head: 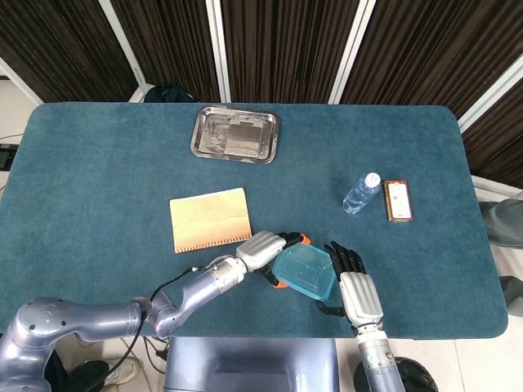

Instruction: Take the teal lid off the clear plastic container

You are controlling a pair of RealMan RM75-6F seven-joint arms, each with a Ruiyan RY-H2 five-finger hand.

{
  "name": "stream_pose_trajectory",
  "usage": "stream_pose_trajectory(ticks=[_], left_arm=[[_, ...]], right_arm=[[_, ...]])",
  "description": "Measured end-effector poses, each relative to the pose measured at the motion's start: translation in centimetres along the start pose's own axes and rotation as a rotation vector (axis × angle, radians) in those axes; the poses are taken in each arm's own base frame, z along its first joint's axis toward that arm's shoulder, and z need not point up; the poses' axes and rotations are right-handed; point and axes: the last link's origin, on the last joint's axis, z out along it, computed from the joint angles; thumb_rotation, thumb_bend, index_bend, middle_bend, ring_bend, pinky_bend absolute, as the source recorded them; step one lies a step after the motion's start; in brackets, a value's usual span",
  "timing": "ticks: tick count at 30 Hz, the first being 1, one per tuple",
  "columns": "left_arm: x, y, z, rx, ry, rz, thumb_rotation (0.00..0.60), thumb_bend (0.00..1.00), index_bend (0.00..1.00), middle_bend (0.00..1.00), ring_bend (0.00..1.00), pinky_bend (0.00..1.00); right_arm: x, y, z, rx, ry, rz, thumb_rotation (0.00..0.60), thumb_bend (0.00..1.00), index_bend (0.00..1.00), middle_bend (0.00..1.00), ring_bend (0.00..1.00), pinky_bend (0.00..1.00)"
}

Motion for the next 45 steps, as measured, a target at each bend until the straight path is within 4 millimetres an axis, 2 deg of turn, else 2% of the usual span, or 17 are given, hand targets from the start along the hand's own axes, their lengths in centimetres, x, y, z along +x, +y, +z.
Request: stream_pose_trajectory(ticks=[45], left_arm=[[0.95, -0.56, -0.35, 0.016, 0.015, 0.008, 0.600, 0.25, 0.31, 0.39, 0.34, 0.50]], right_arm=[[0.30, 0.45, 0.37, -0.014, 0.028, 0.008, 0.600, 0.25, 0.00, 0.00, 0.00, 0.00]])
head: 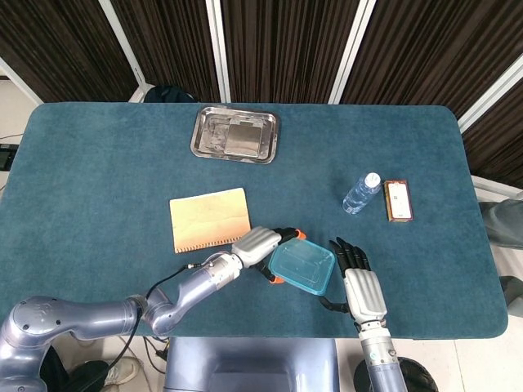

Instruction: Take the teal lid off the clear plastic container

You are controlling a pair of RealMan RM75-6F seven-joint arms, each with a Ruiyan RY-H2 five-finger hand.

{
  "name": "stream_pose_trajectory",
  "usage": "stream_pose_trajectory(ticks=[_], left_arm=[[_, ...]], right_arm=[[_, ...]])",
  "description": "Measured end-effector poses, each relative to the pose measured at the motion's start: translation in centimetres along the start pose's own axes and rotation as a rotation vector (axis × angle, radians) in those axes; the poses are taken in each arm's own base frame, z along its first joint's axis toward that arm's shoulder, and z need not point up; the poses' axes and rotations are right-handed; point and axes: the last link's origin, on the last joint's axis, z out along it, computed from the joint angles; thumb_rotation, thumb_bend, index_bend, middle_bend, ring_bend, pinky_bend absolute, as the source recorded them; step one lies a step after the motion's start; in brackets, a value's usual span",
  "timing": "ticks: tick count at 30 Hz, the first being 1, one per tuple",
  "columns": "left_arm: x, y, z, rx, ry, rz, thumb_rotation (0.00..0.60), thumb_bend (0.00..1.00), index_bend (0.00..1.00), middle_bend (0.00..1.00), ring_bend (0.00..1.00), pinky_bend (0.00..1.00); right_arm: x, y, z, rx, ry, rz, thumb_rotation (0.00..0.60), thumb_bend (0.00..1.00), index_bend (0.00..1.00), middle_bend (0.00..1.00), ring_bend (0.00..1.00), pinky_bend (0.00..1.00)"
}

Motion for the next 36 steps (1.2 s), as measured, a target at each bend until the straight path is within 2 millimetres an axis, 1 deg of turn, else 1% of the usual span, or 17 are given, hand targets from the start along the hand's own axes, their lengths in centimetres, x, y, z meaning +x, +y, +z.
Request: stream_pose_trajectory(ticks=[6, 12, 24, 36], left_arm=[[0.28, 0.12, -0.03, -0.003, 0.001, 0.003, 0.600, 0.25, 0.31, 0.39, 0.34, 0.50], [0.13, 0.22, -0.14, -0.003, -0.003, -0.004, 0.600, 0.25, 0.32, 0.39, 0.34, 0.51], [0.38, -0.03, -0.44, 0.003, -0.005, 0.010, 0.600, 0.25, 0.33, 0.41, 0.36, 0.53], [-0.12, 0.02, -0.44, 0.004, -0.015, 0.014, 0.600, 0.25, 0.33, 0.41, 0.36, 0.53]], right_arm=[[0.03, 0.13, 0.08, -0.004, 0.005, 0.003, 0.600, 0.25, 0.00, 0.00, 0.00, 0.00], [0.20, 0.39, 0.17, -0.010, 0.011, 0.001, 0.600, 0.25, 0.00, 0.00, 0.00, 0.00], [0.54, 0.60, 0.43, -0.010, 0.031, 0.010, 0.600, 0.25, 0.00, 0.00, 0.00, 0.00], [0.64, 0.47, 0.51, -0.008, 0.042, 0.037, 0.600, 0.25, 0.00, 0.00, 0.00, 0.00]])
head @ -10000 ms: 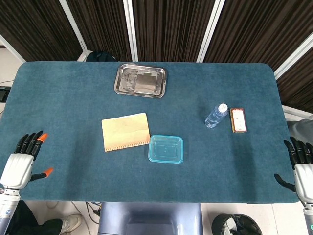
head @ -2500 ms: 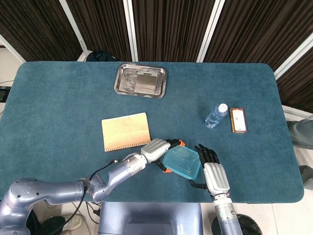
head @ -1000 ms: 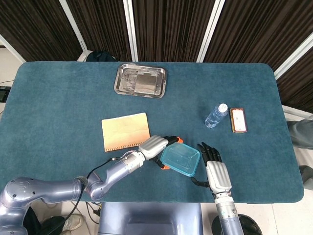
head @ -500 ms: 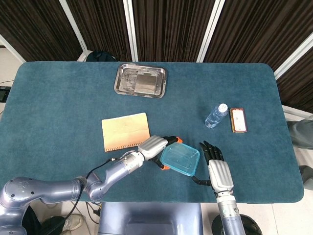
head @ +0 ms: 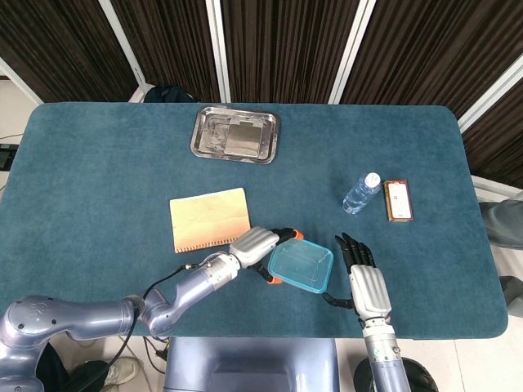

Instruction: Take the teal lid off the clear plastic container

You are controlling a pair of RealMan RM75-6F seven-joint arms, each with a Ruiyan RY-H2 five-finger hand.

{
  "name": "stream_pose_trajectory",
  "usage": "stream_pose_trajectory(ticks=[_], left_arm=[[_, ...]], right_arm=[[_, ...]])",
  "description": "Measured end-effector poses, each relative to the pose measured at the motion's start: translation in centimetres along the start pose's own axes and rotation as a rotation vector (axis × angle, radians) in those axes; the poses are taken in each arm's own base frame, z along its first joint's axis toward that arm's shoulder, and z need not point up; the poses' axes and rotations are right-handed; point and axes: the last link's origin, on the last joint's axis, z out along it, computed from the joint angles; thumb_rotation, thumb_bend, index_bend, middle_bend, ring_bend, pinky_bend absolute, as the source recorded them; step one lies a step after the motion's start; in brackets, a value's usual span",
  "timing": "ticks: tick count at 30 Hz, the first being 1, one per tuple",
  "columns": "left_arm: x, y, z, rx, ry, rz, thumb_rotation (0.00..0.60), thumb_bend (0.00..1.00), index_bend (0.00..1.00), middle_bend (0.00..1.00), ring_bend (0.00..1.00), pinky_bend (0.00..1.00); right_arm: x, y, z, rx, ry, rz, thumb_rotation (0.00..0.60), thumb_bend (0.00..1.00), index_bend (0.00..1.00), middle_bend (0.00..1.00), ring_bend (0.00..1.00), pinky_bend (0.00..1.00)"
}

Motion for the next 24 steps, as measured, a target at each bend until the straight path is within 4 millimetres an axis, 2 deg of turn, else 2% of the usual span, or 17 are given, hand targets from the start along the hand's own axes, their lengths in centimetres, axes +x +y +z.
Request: stream_pose_trajectory(ticks=[24], left_arm=[[-0.92, -0.21, -0.08, 0.001, -0.041, 0.088, 0.600, 0.25, 0.34, 0.41, 0.37, 0.53]], right_arm=[[0.29, -0.89, 0.52, -0.035, -0.001, 0.105, 0.600, 0.25, 0.00, 0.00, 0.00, 0.00]])
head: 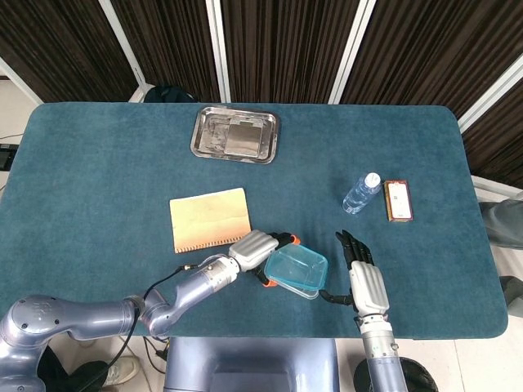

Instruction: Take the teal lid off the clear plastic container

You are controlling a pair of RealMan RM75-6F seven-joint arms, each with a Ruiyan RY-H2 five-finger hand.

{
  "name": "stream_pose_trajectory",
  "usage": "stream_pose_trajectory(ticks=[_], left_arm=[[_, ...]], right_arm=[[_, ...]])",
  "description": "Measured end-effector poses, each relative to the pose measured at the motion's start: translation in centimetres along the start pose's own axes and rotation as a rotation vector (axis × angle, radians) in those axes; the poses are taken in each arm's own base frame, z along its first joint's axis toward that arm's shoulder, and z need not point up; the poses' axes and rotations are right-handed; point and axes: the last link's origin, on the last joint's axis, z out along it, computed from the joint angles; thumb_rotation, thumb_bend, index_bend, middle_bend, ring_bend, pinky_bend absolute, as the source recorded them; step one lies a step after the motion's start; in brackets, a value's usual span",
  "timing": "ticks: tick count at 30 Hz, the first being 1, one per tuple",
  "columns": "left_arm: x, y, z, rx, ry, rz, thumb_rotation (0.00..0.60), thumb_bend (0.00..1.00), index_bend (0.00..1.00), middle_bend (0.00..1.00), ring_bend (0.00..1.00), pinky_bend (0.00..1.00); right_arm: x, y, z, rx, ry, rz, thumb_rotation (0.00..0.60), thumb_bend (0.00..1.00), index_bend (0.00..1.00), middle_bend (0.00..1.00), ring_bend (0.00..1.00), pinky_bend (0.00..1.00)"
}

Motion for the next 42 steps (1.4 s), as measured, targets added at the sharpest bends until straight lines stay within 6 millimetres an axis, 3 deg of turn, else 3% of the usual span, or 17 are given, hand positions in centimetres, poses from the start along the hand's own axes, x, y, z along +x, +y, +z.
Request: stream_pose_trajectory(ticks=[6, 21, 30, 36, 42], left_arm=[[0.3, 0.2, 0.0, -0.001, 0.029, -0.042, 0.600, 0.25, 0.32, 0.36, 0.32, 0.48], [0.1, 0.9, 0.4, -0.013, 0.028, -0.119, 0.600, 0.25, 0.32, 0.36, 0.32, 0.49], [0.6, 1.3, 0.6, -0.019, 0.025, -0.128, 0.600, 0.25, 0.32, 0.36, 0.32, 0.49], [0.8, 1.4, 0.7, -0.019, 0.028, -0.119, 0.600, 0.25, 0.32, 0.36, 0.32, 0.48], [0.7, 1.5, 0.7, -0.017, 0.025, -0.106, 0.600, 0.25, 0.31, 0.35, 0.30, 0.47]], right_arm=[[0.0, 0.2, 0.0, 0.011, 0.006, -0.025, 0.600, 0.25, 0.00, 0.00, 0.00, 0.00], [-0.5, 1.6, 0.7, 0.194, 0.113, -0.103, 0.600, 0.25, 0.00, 0.00, 0.00, 0.00], [-1.3, 1.9, 1.0, 0.215, 0.120, -0.108, 0.600, 0.25, 0.01, 0.00, 0.00, 0.00], [-1.2, 1.9, 1.0, 0.216, 0.120, -0.108, 0.600, 0.25, 0.18, 0.05, 0.00, 0.00], [-1.3, 1.9, 1.0, 0.217, 0.106, -0.112, 0.600, 0.25, 0.24, 0.07, 0.00, 0.00]])
